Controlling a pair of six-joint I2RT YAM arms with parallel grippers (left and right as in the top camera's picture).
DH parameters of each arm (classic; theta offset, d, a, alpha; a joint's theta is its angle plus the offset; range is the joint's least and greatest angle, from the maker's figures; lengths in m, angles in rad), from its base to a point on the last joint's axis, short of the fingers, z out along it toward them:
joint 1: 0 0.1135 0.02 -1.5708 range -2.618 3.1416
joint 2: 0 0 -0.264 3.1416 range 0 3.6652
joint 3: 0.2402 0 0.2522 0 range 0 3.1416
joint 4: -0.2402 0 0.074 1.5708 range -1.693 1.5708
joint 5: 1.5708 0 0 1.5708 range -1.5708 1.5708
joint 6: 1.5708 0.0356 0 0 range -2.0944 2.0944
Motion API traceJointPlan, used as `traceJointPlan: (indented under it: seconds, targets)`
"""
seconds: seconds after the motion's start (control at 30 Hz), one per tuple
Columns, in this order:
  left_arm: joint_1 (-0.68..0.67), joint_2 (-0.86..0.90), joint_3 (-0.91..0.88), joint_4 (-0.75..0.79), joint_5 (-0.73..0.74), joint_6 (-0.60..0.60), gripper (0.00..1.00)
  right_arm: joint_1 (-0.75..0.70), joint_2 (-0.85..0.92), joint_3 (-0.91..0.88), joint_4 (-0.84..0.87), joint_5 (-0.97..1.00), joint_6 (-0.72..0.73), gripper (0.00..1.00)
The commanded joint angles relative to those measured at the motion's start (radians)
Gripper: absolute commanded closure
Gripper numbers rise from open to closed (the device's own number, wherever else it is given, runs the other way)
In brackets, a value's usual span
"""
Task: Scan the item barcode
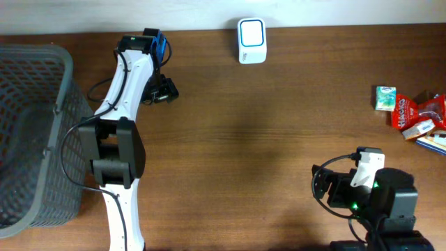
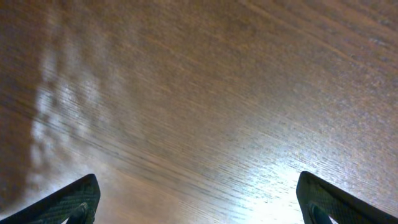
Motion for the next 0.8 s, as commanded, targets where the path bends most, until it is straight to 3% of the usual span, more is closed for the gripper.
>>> traceJointPlan:
  seconds: [0.0,0.17,0.27,0.57,0.67,0.77]
  targets:
    - [-0.005,0.006,0.0,-0.001,-0.011,-0.006,0.01,0.009,-0.051,-0.092,0.101,0.008,-0.01,0.02]
    - [-0.005,0.006,0.0,-0.001,-0.011,-0.005,0.01,0.009,-0.393,-0.29,0.209,0.024,-0.01,0.01]
    - [-0.005,0.006,0.0,-0.001,-0.011,-0.005,0.01,0.009,-0.496,-0.371,0.261,0.024,-0.01,0.01]
    - [-0.006,0.006,0.0,-0.001,-0.011,-0.006,0.01,0.009,-0.512,-0.54,0.603,0.024,-0.01,0.01]
    - [-0.005,0.006,0.0,-0.001,-0.011,-0.005,0.01,0.009,-0.512,-0.563,0.673,0.024,-0.098,0.01]
    - [-0.005,0.006,0.0,-0.001,-0.011,-0.005,0.01,0.01,-0.512,-0.658,0.861,0.024,-0.097,0.01]
